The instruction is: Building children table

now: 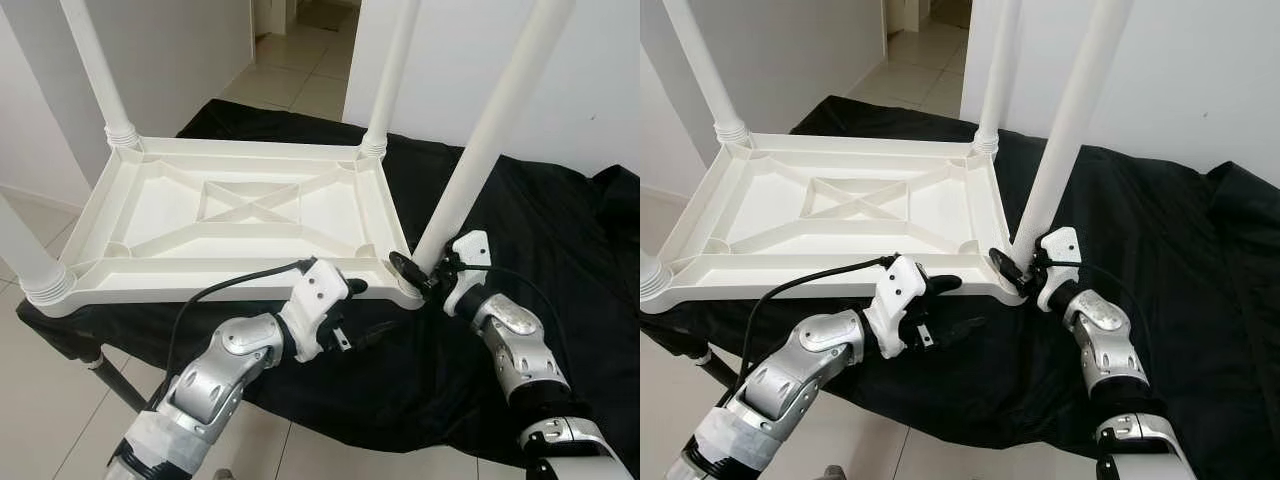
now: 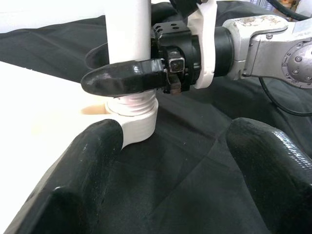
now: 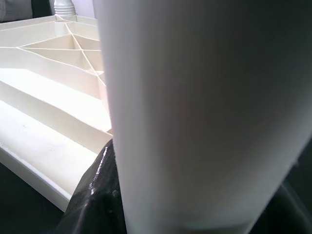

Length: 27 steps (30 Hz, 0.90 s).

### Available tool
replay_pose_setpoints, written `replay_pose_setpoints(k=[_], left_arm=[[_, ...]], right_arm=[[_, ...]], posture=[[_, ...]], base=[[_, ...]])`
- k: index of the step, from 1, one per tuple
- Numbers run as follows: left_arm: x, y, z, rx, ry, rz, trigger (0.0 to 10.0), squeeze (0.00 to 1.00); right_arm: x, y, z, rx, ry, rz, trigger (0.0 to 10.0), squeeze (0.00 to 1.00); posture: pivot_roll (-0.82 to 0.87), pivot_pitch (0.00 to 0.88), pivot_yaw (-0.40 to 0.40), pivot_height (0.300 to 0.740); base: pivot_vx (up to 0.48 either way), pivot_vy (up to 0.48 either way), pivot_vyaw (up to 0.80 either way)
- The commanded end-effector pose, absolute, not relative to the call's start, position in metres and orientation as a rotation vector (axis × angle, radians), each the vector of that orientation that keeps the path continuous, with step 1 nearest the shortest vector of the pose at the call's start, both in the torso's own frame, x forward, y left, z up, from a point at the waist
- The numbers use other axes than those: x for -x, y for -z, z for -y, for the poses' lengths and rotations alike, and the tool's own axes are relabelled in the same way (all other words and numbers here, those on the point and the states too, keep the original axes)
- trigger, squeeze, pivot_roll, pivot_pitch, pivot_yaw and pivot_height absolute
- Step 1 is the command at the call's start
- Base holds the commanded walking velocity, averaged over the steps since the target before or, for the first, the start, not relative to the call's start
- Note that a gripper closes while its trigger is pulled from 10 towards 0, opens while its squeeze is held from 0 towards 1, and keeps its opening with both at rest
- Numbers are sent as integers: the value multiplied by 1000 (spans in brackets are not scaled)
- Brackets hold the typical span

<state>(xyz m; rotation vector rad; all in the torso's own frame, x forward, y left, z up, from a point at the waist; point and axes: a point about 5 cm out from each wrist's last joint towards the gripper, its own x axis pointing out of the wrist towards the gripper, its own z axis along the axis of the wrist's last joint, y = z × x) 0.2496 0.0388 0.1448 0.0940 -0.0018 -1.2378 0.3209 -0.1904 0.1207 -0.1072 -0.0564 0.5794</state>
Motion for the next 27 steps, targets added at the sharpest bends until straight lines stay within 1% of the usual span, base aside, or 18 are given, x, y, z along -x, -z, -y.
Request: replay_pose_setpoints(k=[1, 5, 8, 10, 11, 15, 16, 17, 19, 21, 22, 23, 26, 27], left_arm=[[-247, -144, -38, -109, 1244, -2, 10000, 0], [-247, -143, -39, -110, 1239, -3, 10000, 0], [-247, -143, -39, -109, 1237, -3, 10000, 0], [-247, -142, -38, -109, 1236, -3, 10000, 0], [-247, -142, -38, -109, 1236, -3, 10000, 0], [-247, -142, -38, -109, 1236, -1, 10000, 0], [-247, -142, -38, -109, 1236, -1, 10000, 0], [-247, -142, -39, -111, 1235, -2, 10000, 0], [-247, -142, -40, -112, 1238, -5, 10000, 0], [-247, -142, -40, -111, 1240, -7, 10000, 0], [-247, -142, -40, -113, 1240, -6, 10000, 0], [-247, -142, -40, -113, 1240, -6, 10000, 0], [-249, -144, -42, -115, 1230, 1, 10000, 0], [-250, -145, -43, -114, 1225, 3, 10000, 0]], right_arm=[[-318, -119, 193, 105, -563, 41, 10000, 0], [-316, -119, 188, 139, -493, 16, 10000, 0], [-315, -120, 184, 126, -465, 17, 10000, 0], [-310, -119, 175, 110, -413, 10, 10000, 0], [-310, -119, 175, 110, -413, 10, 10000, 0], [-304, -114, 171, 87, -267, -18, 10000, 0], [-304, -114, 171, 87, -267, -18, 10000, 0], [-302, -112, 172, 73, -164, -24, 10000, 0], [-299, -111, 172, 54, -88, -28, 10000, 0], [-298, -111, 171, 42, -61, -33, 10000, 0], [-295, -107, 168, 15, 15, -50, 10000, 0], [-295, -107, 168, 15, 15, -50, 10000, 0], [-290, -102, 159, -52, 203, -76, 10000, 0], [-289, -102, 157, -66, 240, -77, 10000, 0]], posture=[[5, 0, -91, 740], [3, 0, -94, 740], [0, 0, -96, 740], [-2, 0, -99, 740], [-2, 0, -99, 740], [-4, 0, -100, 740], [-4, 0, -100, 740], [-4, 0, -99, 740], [-3, 0, -101, 740], [-3, 0, -101, 740], [1, 0, -104, 740], [1, 0, -104, 740], [5, 0, -101, 740], [5, 0, -101, 740]], base=[[0, 0, 0], [0, 0, 0], [0, 0, 0], [0, 0, 0], [0, 0, 0], [0, 0, 0], [0, 0, 0], [0, 0, 0], [0, 0, 0], [0, 0, 0], [0, 0, 0], [0, 0, 0], [0, 0, 0], [0, 0, 0]])
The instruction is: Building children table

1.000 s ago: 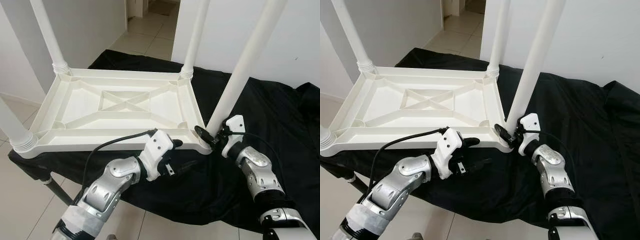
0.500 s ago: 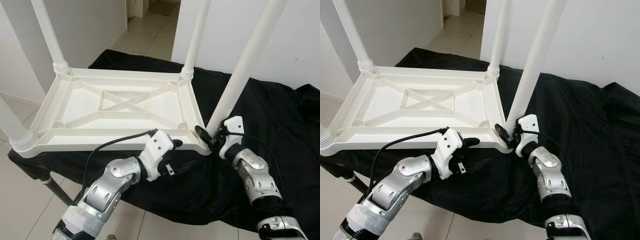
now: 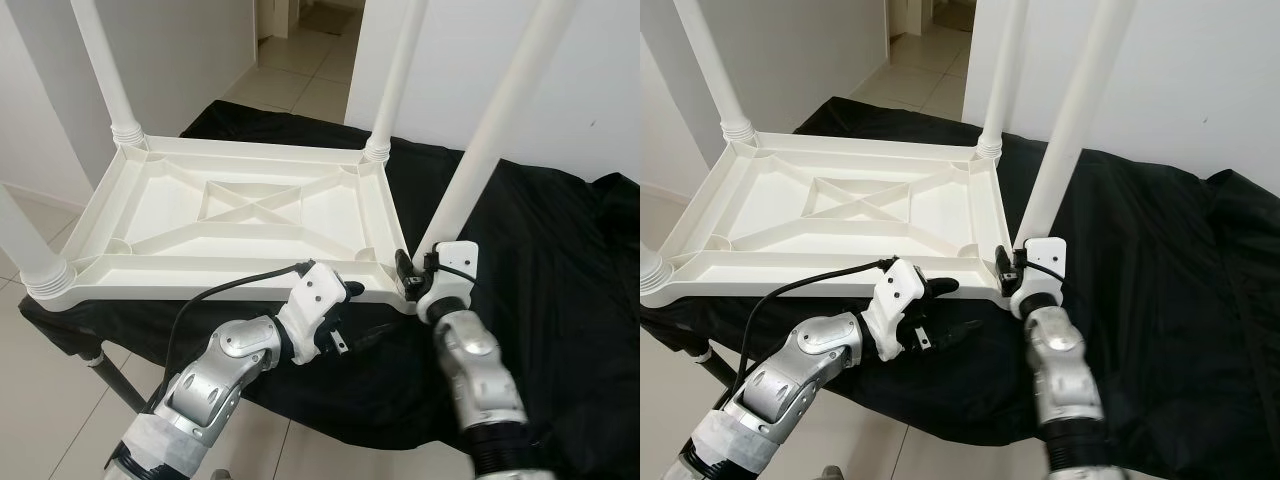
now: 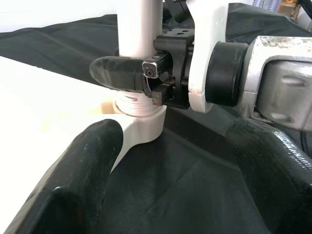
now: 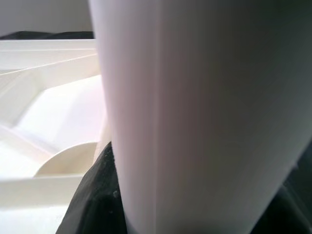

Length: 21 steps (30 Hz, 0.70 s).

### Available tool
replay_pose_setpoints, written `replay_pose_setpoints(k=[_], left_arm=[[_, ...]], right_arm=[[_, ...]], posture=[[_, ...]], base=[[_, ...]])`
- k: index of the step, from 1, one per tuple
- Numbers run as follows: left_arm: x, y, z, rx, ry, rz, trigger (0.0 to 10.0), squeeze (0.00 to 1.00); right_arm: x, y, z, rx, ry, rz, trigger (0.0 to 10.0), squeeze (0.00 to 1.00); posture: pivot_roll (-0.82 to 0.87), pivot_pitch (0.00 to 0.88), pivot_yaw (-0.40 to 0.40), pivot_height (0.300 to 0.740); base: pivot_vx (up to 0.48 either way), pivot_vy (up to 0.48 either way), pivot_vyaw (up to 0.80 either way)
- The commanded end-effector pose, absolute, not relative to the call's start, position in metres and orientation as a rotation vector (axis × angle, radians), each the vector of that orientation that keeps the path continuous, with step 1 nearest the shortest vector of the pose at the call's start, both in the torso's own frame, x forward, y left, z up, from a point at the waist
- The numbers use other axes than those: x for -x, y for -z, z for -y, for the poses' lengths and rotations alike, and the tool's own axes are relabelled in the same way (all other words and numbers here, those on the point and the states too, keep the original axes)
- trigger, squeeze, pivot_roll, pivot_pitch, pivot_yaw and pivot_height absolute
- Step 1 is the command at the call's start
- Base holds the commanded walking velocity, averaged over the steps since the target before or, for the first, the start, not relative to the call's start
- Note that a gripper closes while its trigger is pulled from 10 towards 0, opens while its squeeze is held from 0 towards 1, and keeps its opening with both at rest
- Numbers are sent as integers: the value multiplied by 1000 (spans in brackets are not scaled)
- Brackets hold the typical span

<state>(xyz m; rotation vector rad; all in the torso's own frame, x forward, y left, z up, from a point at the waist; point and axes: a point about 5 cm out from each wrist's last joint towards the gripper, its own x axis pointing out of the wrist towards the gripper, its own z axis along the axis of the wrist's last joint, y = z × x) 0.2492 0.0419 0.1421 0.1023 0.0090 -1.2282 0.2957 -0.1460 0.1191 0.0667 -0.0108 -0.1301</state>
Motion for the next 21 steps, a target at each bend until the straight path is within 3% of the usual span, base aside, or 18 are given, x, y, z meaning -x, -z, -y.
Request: replay_pose_setpoints(k=[1, 7, 16, 17, 18, 21], left_arm=[[-250, -145, -43, -114, 1221, 6, 10000, 0], [-251, -145, -44, -113, 1215, 7, 10000, 0], [-251, -146, -44, -112, 1204, 12, 10000, 0], [-251, -146, -44, -111, 1201, 13, 10000, 0], [-251, -147, -44, -109, 1198, 14, 10000, 0], [-252, -147, -44, -106, 1194, 16, 10000, 0]], right_arm=[[-289, -102, 154, -78, 265, -77, 10000, 0], [-293, -105, 133, -123, 178, -66, 10000, 0], [-292, -110, 129, -133, 139, -42, 10000, 0], [-293, -112, 130, -121, 126, -31, 10000, 580], [-293, -113, 129, -122, 116, -22, 10000, 1000], [-294, -116, 129, -139, 103, -9, 10000, 1000]], posture=[[5, 0, -101, 740], [13, 0, -104, 740], [17, 0, -106, 740], [15, 0, -106, 740], [14, 0, -107, 740], [12, 0, -107, 740]], base=[[0, 0, 0], [0, 0, 0], [0, 0, 0], [0, 0, 0], [0, 0, 0], [0, 0, 0]])
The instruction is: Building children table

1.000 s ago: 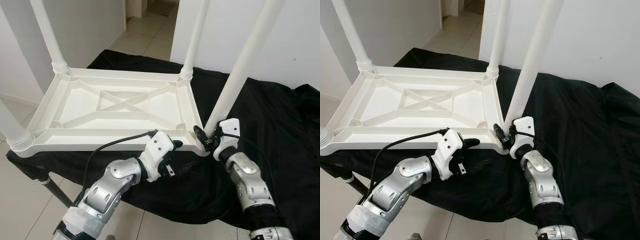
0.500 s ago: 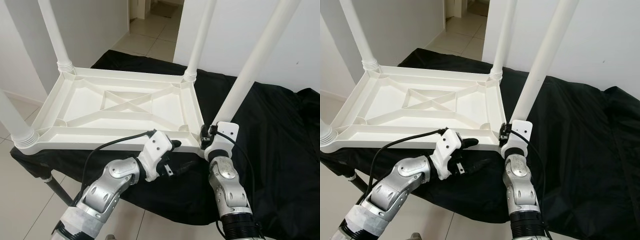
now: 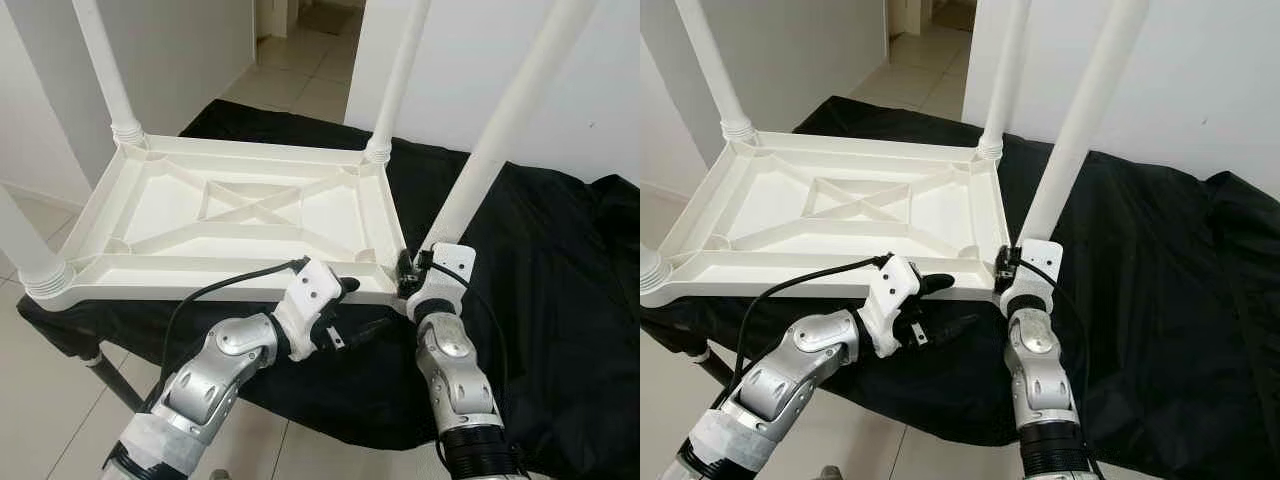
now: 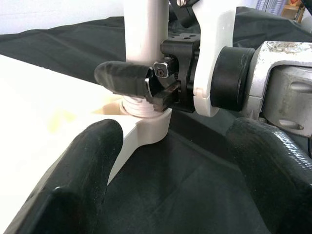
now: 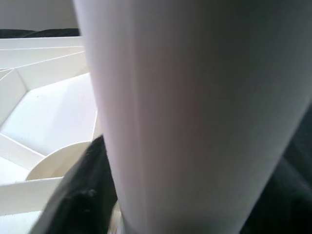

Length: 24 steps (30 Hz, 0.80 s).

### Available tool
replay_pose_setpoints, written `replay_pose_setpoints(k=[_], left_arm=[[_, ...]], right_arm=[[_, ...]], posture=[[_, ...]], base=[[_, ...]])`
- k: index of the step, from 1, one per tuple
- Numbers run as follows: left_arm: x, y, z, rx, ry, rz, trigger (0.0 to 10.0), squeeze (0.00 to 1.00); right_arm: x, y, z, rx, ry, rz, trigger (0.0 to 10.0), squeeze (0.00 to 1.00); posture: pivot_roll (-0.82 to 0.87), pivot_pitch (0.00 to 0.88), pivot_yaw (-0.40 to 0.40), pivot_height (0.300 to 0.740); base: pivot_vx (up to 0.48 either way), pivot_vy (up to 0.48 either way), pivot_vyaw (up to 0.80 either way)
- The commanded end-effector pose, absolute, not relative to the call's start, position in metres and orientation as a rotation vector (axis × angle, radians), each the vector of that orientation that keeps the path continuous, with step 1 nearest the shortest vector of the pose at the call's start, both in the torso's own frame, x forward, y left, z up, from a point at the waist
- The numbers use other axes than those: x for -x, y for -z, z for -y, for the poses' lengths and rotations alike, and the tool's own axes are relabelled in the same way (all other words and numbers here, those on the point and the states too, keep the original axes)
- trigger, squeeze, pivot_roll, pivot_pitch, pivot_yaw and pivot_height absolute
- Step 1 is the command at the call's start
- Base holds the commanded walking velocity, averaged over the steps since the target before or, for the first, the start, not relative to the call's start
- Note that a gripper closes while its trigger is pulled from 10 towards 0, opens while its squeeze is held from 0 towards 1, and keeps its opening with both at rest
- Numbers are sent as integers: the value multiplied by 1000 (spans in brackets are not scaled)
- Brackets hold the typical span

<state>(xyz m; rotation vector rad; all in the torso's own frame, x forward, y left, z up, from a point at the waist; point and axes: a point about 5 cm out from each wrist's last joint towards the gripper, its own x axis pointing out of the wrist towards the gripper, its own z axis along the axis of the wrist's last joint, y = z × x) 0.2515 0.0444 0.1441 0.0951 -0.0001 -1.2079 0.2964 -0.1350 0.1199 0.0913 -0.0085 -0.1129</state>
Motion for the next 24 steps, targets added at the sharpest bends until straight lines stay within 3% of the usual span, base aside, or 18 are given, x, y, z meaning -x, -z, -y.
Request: replay_pose_setpoints(k=[1, 11, 12, 13, 14, 24], left_arm=[[-252, -147, -44, -106, 1194, 16, 10000, 0], [-253, -148, -43, -101, 1195, 20, 10000, 0], [-253, -150, -42, -98, 1195, 25, 10000, 0], [-253, -150, -42, -98, 1195, 25, 10000, 0], [-253, -151, -42, -95, 1197, 29, 10000, 0], [-253, -150, -42, -104, 1201, 27, 10000, 0]], right_arm=[[-294, -116, 129, -139, 103, -9, 10000, 1000], [-294, -121, 133, -128, -50, 44, 10000, 1000], [-294, -120, 135, -123, -92, 49, 10000, 443], [-294, -120, 135, -123, -92, 49, 10000, 443], [-294, -120, 138, -111, -145, 63, 10000, 0], [-304, -129, 162, -24, -341, 109, 10000, 0]], posture=[[12, 0, -107, 740], [-4, 0, -105, 740], [-4, 0, -105, 740], [-4, 0, -105, 740], [-6, 0, -100, 740], [-1, 0, -101, 740]], base=[[0, 0, 0], [0, 0, 0], [0, 0, 0], [0, 0, 0], [0, 0, 0], [0, 0, 0]])
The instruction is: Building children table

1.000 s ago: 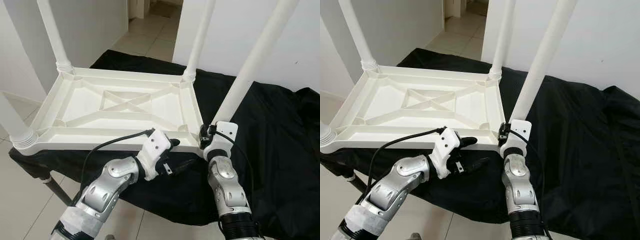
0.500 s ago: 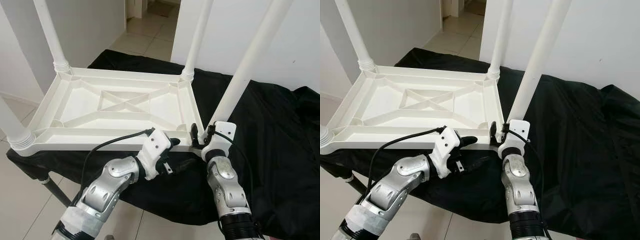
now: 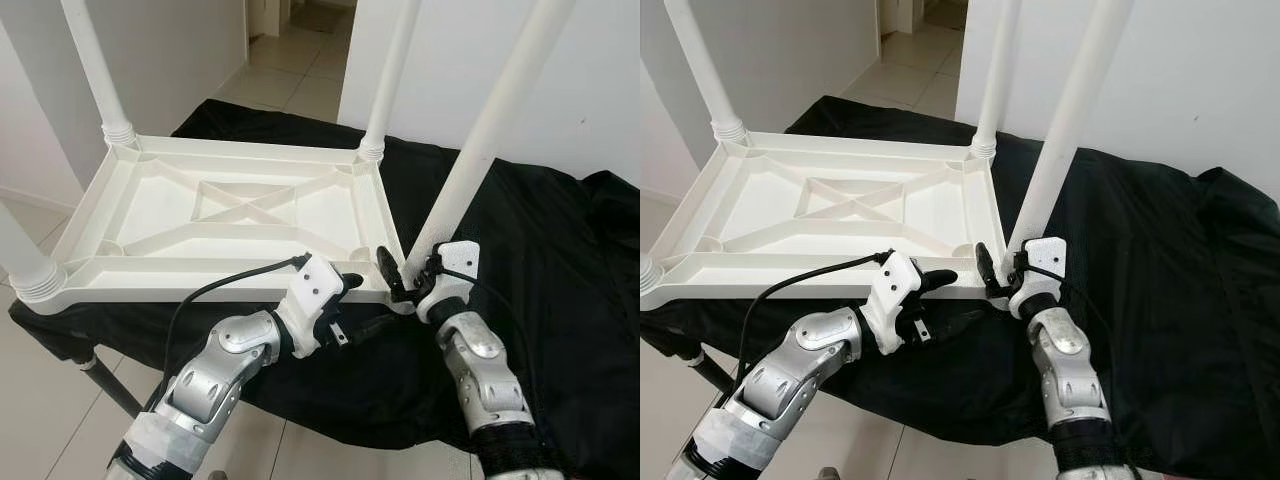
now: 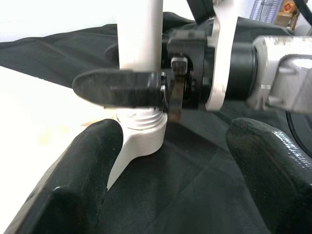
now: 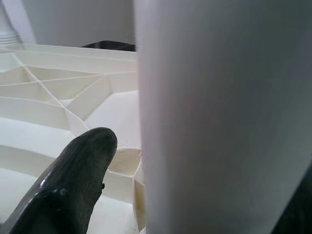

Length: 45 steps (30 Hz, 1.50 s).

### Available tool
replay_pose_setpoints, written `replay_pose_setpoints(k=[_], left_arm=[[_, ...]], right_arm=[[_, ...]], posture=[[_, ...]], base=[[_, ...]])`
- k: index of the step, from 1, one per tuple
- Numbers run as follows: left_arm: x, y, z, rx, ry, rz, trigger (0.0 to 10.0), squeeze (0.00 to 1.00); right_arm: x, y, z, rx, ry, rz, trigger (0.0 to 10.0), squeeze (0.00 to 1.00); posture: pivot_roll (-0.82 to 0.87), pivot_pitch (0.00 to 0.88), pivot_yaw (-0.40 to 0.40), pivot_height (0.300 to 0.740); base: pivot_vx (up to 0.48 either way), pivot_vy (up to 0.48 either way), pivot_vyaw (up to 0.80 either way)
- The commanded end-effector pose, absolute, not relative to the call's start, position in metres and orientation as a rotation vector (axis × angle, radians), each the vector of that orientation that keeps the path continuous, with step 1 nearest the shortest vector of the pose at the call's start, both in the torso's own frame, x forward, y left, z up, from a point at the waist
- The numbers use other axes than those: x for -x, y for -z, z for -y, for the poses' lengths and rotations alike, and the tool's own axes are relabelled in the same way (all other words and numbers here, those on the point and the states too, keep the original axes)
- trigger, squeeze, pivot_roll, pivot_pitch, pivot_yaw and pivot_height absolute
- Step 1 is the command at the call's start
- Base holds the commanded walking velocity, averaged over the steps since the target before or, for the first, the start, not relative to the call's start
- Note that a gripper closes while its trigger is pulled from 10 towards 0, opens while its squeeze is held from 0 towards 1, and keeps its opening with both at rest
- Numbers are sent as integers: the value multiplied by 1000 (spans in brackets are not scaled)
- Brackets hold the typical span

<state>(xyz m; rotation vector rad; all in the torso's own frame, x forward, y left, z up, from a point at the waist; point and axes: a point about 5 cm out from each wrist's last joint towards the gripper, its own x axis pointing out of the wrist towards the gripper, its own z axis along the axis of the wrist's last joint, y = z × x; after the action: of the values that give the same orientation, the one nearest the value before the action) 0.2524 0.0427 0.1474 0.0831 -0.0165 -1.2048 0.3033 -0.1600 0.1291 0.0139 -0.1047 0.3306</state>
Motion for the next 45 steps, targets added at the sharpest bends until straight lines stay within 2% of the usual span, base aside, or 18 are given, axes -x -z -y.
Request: replay_pose_setpoints(k=[1, 12, 13, 14, 15, 17, 18, 29, 30, 37, 38, 44, 45], left_arm=[[-253, -151, -43, -105, 1199, 27, 10000, 0], [-253, -150, -43, -110, 1201, 23, 10000, 0], [-253, -151, -43, -110, 1201, 25, 10000, 0], [-253, -151, -43, -110, 1201, 25, 10000, 0], [-254, -151, -44, -110, 1200, 27, 10000, 0], [-254, -151, -44, -110, 1200, 27, 10000, 0], [-255, -152, -45, -113, 1196, 28, 10000, 0], [-255, -151, -44, -112, 1191, 30, 10000, 0], [-255, -151, -43, -110, 1191, 29, 10000, 0], [-255, -151, -43, -108, 1189, 29, 10000, 0], [-255, -151, -43, -105, 1185, 30, 10000, 0], [-256, -150, -43, -101, 1181, 30, 10000, 0], [-256, -150, -43, -101, 1181, 30, 10000, 0]], right_arm=[[-305, -129, 164, -16, -375, 105, 10000, 0], [-318, -127, 171, 78, -522, 75, 10000, 0], [-321, -127, 171, 95, -537, 72, 4980, 0], [-321, -127, 171, 95, -537, 72, 4980, 0], [-323, -126, 171, 104, -545, 70, 4392, 0], [-323, -126, 171, 104, -545, 70, 4392, 0], [-324, -126, 172, 112, -553, 67, 0, 0], [-324, -124, 177, 88, -569, 69, 0, 0], [-324, -124, 176, 61, -554, 77, 10000, 0], [-323, -128, 173, 11, -504, 93, 10000, 0], [-321, -129, 168, 0, -425, 106, 10000, 0], [-317, -127, 161, -28, -331, 112, 10000, 0], [-316, -122, 157, -59, -215, 88, 10000, 0]], posture=[[3, 0, -99, 740], [9, 0, -88, 740], [16, 0, -91, 740], [16, 0, -91, 740], [16, 0, -91, 740], [16, 0, -91, 740], [18, 0, -93, 740], [18, 0, -93, 740], [8, 0, -96, 740], [4, 0, -100, 740], [1, 0, -103, 740], [1, 0, -103, 740], [-1, 0, -101, 740]], base=[[0, 0, 0], [0, 0, 0], [0, 0, 0], [0, 0, 0], [0, 0, 0], [0, 0, 0], [0, 0, 0], [0, 0, 0], [0, 0, 0], [0, 0, 0], [0, 0, 0], [0, 0, 0], [0, 0, 0]])
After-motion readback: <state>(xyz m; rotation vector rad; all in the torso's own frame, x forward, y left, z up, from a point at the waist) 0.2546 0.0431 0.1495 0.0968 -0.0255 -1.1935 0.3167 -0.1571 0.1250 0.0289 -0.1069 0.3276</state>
